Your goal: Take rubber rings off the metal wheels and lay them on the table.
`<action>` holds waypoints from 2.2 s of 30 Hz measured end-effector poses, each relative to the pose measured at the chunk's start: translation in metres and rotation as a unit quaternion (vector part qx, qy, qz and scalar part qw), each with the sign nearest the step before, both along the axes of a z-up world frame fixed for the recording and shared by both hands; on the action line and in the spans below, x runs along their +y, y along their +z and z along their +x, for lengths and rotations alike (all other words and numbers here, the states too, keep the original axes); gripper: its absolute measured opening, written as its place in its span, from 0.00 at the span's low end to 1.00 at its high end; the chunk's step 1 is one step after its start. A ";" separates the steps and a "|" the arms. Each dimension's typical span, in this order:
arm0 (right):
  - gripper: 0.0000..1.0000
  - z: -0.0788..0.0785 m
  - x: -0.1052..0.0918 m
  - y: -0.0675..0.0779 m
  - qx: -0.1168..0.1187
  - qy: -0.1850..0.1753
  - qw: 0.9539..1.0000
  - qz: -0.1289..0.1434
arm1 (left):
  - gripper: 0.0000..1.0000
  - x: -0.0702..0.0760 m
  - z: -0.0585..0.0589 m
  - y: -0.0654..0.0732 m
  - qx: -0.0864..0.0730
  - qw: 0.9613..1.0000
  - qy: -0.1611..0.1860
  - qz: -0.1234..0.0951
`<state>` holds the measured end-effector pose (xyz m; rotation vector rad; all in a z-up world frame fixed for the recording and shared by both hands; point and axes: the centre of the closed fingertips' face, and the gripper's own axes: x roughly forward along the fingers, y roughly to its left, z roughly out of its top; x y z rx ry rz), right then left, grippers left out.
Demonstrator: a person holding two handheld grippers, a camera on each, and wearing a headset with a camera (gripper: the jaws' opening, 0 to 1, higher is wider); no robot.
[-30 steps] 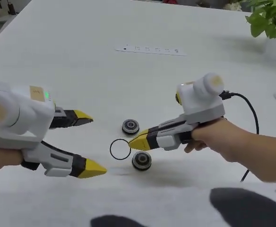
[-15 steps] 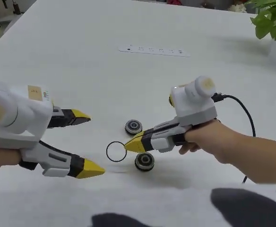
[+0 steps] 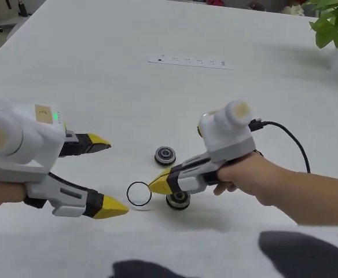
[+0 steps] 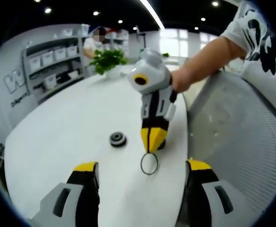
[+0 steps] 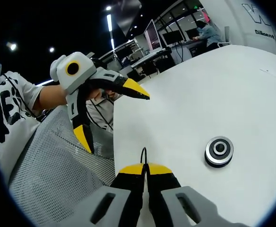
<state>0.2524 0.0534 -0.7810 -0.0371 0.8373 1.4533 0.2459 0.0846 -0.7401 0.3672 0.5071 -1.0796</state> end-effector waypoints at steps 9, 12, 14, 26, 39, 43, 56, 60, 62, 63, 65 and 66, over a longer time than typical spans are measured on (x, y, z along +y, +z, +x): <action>0.00 0.001 -0.001 -0.007 -0.019 0.002 1.000 -0.016 | 0.76 0.001 0.000 0.000 0.001 1.000 0.000 0.000; 0.01 0.002 -0.001 -0.007 -0.023 -0.001 1.000 -0.017 | 0.76 0.001 0.000 -0.001 0.001 1.000 0.000 0.002; 0.03 0.003 -0.002 -0.008 -0.024 -0.003 1.000 -0.019 | 0.76 0.001 0.000 -0.001 0.002 1.000 0.000 0.002; 0.13 0.007 -0.005 -0.007 -0.035 -0.010 0.999 -0.020 | 0.76 -0.002 0.000 -0.002 0.005 1.000 -0.003 0.005; 0.18 0.012 -0.009 0.007 -0.045 -0.020 0.999 -0.006 | 0.76 -0.005 0.002 -0.002 0.007 1.000 -0.006 0.005; 0.18 0.015 -0.013 0.011 -0.045 -0.026 0.999 -0.001 | 0.76 -0.006 0.004 -0.002 0.007 1.000 -0.007 0.005; 0.19 0.018 -0.022 0.014 -0.045 -0.035 0.998 0.005 | 0.75 -0.016 0.011 -0.003 0.008 1.000 -0.017 0.005; 0.19 0.018 -0.025 0.015 -0.046 -0.034 0.998 0.004 | 0.75 -0.020 0.012 -0.002 0.008 1.000 -0.019 0.003; 0.19 0.018 -0.027 0.015 -0.046 -0.035 0.998 0.004 | 0.75 -0.021 0.013 -0.003 0.009 1.000 -0.020 0.004; 0.19 0.017 -0.028 0.016 -0.046 -0.036 0.998 0.005 | 0.75 -0.022 0.014 -0.004 0.008 1.000 -0.021 0.005; 0.19 0.018 -0.031 0.015 -0.046 -0.038 0.998 0.004 | 0.75 -0.023 0.016 -0.004 0.010 1.000 -0.021 0.004; 0.19 0.019 -0.033 0.015 -0.046 -0.039 0.998 0.004 | 0.75 -0.024 0.016 -0.004 0.010 1.000 -0.021 0.004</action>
